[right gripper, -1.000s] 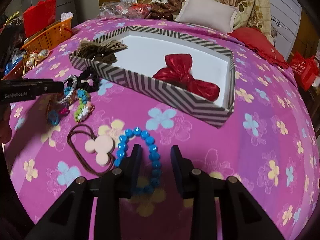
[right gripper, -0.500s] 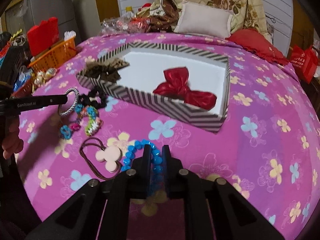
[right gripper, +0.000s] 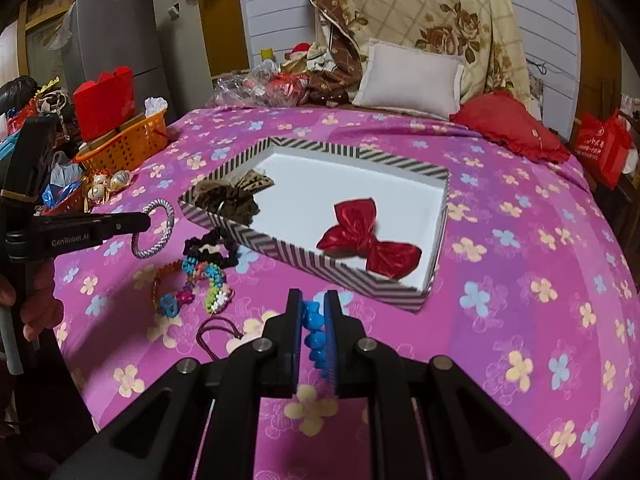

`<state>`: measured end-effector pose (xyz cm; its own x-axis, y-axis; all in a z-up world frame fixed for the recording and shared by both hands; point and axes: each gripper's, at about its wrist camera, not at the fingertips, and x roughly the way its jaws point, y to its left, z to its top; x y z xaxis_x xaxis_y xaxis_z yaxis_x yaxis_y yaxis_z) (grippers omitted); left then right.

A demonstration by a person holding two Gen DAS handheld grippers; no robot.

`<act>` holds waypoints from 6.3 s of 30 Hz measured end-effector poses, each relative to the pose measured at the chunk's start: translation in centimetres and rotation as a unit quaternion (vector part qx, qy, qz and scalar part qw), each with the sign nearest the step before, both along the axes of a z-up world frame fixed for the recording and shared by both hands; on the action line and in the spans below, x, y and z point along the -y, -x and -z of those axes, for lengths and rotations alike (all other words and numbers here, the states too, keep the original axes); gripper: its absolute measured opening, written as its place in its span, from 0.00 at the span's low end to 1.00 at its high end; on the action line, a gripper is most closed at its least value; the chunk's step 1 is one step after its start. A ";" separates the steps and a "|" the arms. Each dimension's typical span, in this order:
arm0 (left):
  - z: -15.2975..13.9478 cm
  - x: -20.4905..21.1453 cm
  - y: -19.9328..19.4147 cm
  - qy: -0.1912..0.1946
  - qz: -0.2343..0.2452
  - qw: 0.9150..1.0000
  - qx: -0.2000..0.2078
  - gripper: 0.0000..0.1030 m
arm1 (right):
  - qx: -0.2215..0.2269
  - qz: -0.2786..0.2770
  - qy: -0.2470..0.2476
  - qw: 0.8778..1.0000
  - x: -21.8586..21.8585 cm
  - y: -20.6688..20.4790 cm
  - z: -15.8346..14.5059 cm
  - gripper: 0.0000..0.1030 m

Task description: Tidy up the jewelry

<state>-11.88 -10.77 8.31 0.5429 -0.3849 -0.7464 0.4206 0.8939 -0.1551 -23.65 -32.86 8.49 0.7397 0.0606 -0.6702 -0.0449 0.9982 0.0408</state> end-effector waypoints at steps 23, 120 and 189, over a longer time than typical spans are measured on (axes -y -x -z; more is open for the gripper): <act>-2.0 3.3 -1.7 -0.022 -0.003 1.000 0.022 0.00 | 0.038 -0.019 0.029 0.999 -0.9 -2.8 -4.5 0.10; 0.2 0.6 3.8 -0.071 -0.066 0.994 0.054 0.36 | -0.039 0.013 -0.023 0.999 -1.6 -0.9 1.4 0.73; 5.4 -3.8 1.8 -0.020 -0.086 0.994 -0.058 0.36 | -0.090 -0.135 0.033 0.986 -8.9 -9.0 6.0 0.43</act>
<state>-13.69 -6.96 2.96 0.5085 -0.2621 -0.8202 0.2418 0.9577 -0.1561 -14.69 -23.96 2.47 0.5711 0.1909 -0.7984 -0.3065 0.9518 0.0084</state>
